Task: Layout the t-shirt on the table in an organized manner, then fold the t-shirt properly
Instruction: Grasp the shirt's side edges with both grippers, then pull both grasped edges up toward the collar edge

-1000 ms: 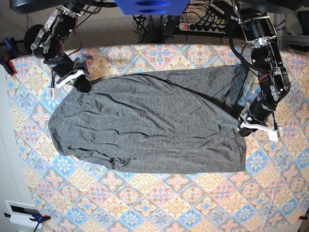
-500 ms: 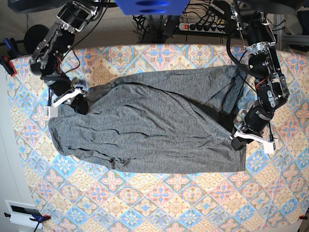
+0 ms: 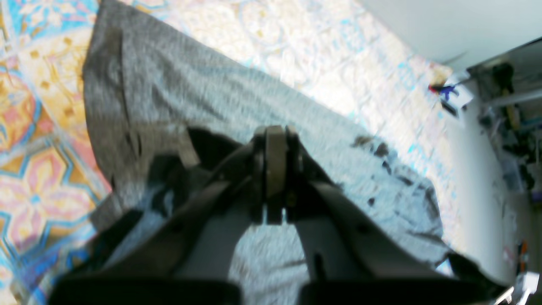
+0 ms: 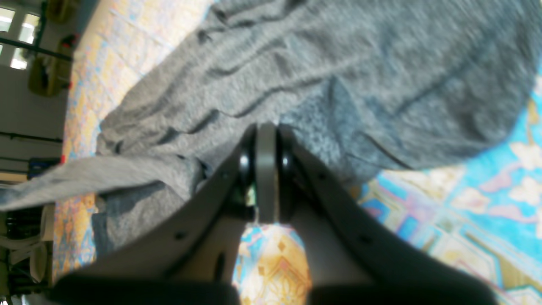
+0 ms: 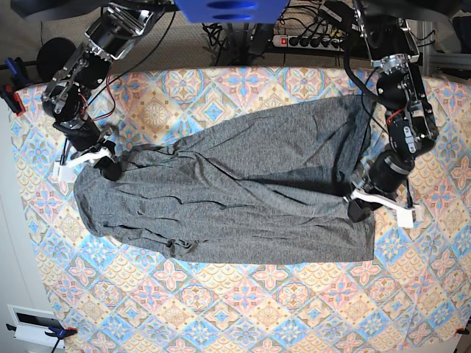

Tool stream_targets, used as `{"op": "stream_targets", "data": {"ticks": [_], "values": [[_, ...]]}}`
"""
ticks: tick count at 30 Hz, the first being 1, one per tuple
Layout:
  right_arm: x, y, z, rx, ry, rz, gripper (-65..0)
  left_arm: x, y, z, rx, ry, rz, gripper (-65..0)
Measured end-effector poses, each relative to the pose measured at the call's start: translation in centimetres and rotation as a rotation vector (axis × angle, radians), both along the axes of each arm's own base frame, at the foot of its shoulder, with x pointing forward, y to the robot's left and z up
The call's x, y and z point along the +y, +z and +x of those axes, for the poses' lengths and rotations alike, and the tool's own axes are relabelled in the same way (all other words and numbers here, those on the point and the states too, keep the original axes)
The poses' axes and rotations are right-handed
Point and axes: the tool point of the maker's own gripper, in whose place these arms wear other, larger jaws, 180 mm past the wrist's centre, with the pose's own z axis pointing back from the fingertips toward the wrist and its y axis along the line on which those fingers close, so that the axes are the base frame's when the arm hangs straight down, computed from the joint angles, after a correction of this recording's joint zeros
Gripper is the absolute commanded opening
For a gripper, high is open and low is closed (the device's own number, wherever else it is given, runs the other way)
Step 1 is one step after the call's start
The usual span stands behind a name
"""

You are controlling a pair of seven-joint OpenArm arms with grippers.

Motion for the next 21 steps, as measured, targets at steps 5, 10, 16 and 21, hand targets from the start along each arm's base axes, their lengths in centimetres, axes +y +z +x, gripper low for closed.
{"op": "stream_targets", "data": {"ticks": [5, 10, 16, 21], "values": [[-0.1, -0.3, -0.2, 0.010, -0.001, -0.004, -65.0, -3.8, -4.1, -3.0, 0.124, -0.112, -0.004, -65.0], [0.3, -2.0, -0.6, 0.052, -0.003, 0.039, -65.0, -6.4, -6.5, -5.1, 0.199, -0.199, 0.009, -65.0], [0.5, -2.9, -0.8, 0.075, -0.004, 0.059, -65.0, -4.2, -7.5, -6.5, 0.249, -0.222, 0.098, -65.0], [0.5, -2.9, -0.8, 0.073, -0.005, 0.061, -65.0, -1.4, -7.9, -8.6, 0.289, -0.218, 0.180, -65.0]]}}
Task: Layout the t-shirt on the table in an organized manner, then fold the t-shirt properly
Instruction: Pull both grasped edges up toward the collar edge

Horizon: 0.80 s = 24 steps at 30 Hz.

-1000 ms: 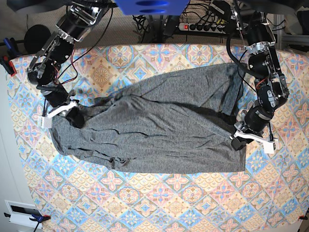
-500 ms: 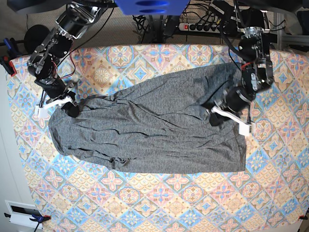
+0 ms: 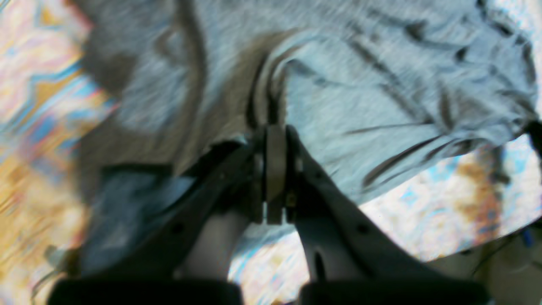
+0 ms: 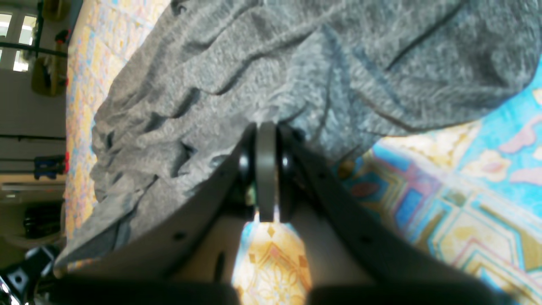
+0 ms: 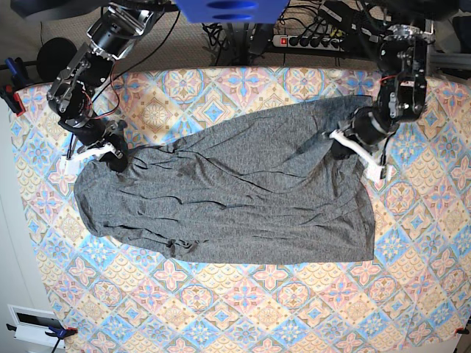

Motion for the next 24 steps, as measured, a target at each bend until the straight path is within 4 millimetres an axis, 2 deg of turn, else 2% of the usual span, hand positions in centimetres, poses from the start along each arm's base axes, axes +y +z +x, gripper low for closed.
{"op": "stream_targets", "data": {"ticks": [3, 8, 12, 14, 17, 19, 21, 24], "values": [[0.0, 0.0, 0.0, 0.001, 0.000, -0.001, -65.0, 1.4, 0.0, -1.1, 0.018, -0.001, 0.041, -65.0], [-0.3, 0.2, 0.2, -0.014, -0.012, -0.007, -65.0, 3.0, -0.2, -1.9, 0.037, -0.003, 0.088, -65.0], [-1.0, 0.4, 0.2, -0.017, -0.015, -0.022, -65.0, 5.7, 0.3, -2.1, 0.031, 0.075, 0.120, -65.0], [-0.9, 0.4, 0.2, -0.016, -0.015, -0.022, -65.0, 5.9, 0.5, -1.9, 0.019, 0.082, 0.122, -65.0], [-0.9, 0.4, 0.3, -0.019, -0.015, -0.020, -65.0, 5.3, 0.3, -2.1, 0.027, 0.071, 0.102, -65.0], [-0.9, 0.5, 0.3, -0.020, -0.015, -0.020, -65.0, 4.9, 0.1, -2.1, 0.025, 0.095, 0.084, -60.7], [-0.9, 0.4, 0.3, -0.018, -0.015, -0.019, -64.3, 4.0, -0.5, -2.7, 0.059, 0.092, 0.045, -52.7], [-0.6, 0.2, 0.1, -0.009, -0.004, -0.015, -57.6, 4.3, -1.1, -3.4, 0.128, 0.187, -0.003, -39.4]]}}
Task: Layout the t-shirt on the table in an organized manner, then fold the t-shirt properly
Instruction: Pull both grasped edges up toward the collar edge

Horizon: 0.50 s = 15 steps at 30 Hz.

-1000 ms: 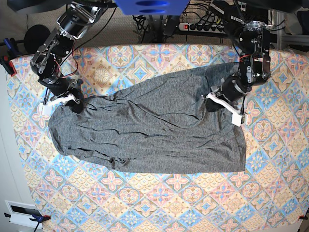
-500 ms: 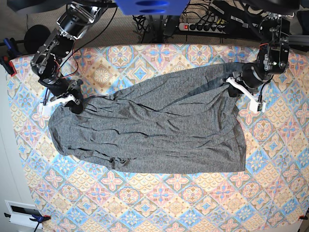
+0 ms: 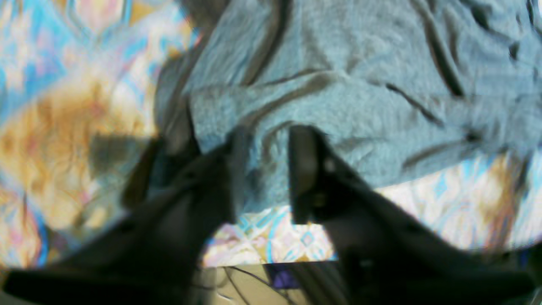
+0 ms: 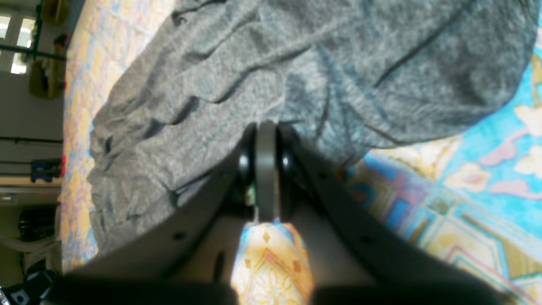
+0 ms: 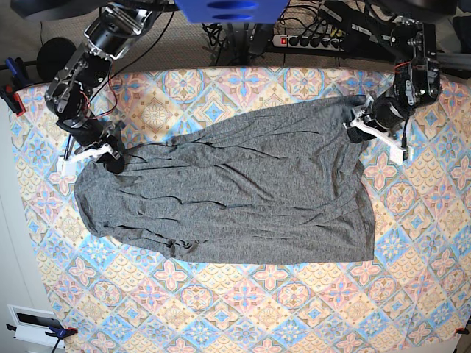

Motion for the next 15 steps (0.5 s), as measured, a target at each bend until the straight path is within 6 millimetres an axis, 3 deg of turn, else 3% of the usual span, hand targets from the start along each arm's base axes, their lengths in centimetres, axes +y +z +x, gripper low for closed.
{"op": "stream_targets", "data": {"ticks": [3, 7, 10, 13, 15], "values": [[0.4, -0.2, -0.5, 0.029, 0.028, 0.001, -47.8, -0.4, -0.2, 0.0, 0.023, 0.006, -0.027, -29.2], [-0.1, 0.9, -1.2, 0.006, 0.028, -0.050, -39.0, -0.5, 0.3, 0.5, 0.001, 0.006, -0.032, -24.8], [-0.7, 1.7, -2.1, 0.004, 0.023, -0.093, -37.3, -0.4, -0.3, -0.4, 0.027, 0.004, -0.028, -24.8], [-3.1, 2.7, -2.7, -0.019, -0.052, -0.111, -37.3, -0.6, -1.0, -1.4, 0.058, 0.004, -0.035, -24.8], [-4.3, 2.2, -4.0, 0.027, -0.077, -0.110, -37.3, -0.5, -1.2, -1.8, 0.067, 0.006, -0.035, -24.8]]}}
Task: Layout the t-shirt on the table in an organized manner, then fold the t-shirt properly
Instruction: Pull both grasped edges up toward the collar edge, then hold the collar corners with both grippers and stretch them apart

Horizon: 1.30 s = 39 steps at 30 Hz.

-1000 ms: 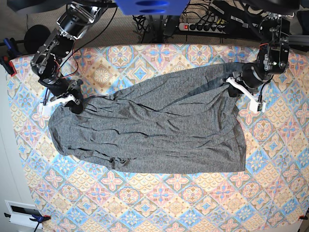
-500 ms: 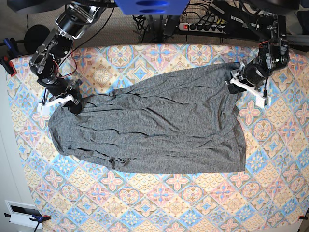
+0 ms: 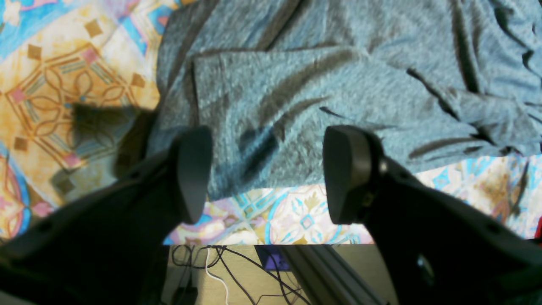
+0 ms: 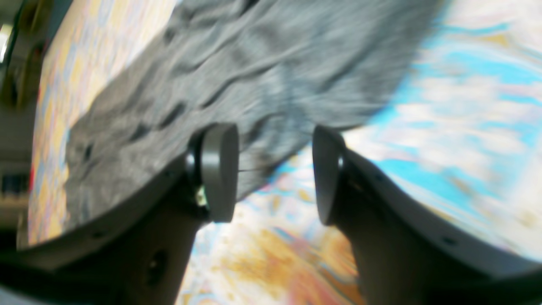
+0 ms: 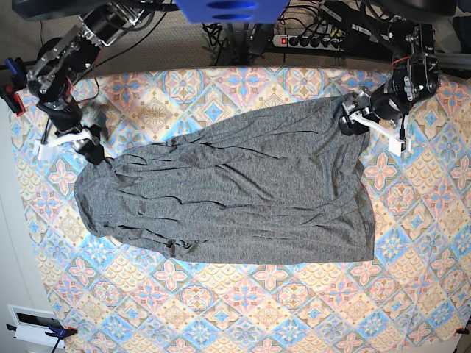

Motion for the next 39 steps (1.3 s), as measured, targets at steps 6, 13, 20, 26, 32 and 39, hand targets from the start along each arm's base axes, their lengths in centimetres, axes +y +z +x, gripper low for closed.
{"op": "stream_targets", "data": {"ticks": [6, 13, 20, 26, 32, 39], "values": [[-0.8, -1.8, -2.4, 0.073, -0.062, 0.064, -37.1, -0.6, -0.6, -0.7, 0.016, 0.018, -0.024, -24.6], [2.9, -5.4, -0.7, 0.120, -0.016, 0.237, -35.4, -1.3, -0.9, -1.3, 0.047, 0.010, -0.048, -24.6], [3.8, -5.7, 1.1, 0.108, -0.008, 0.295, -32.7, -1.4, -0.9, -1.3, 0.048, 0.009, -0.051, -24.6], [3.3, -5.8, 3.0, 0.094, -0.103, 0.370, -32.6, -1.5, -1.0, -1.3, 0.047, 0.011, -0.054, -24.6], [4.0, -7.1, 2.7, 0.114, -0.106, 0.449, -32.6, -2.1, -1.2, -1.6, 0.057, 0.019, -0.076, -24.6], [3.5, -7.0, 3.1, 0.084, -0.140, 0.441, -32.7, -2.3, -1.2, -1.5, 0.056, 0.013, -0.078, -24.6]]}}
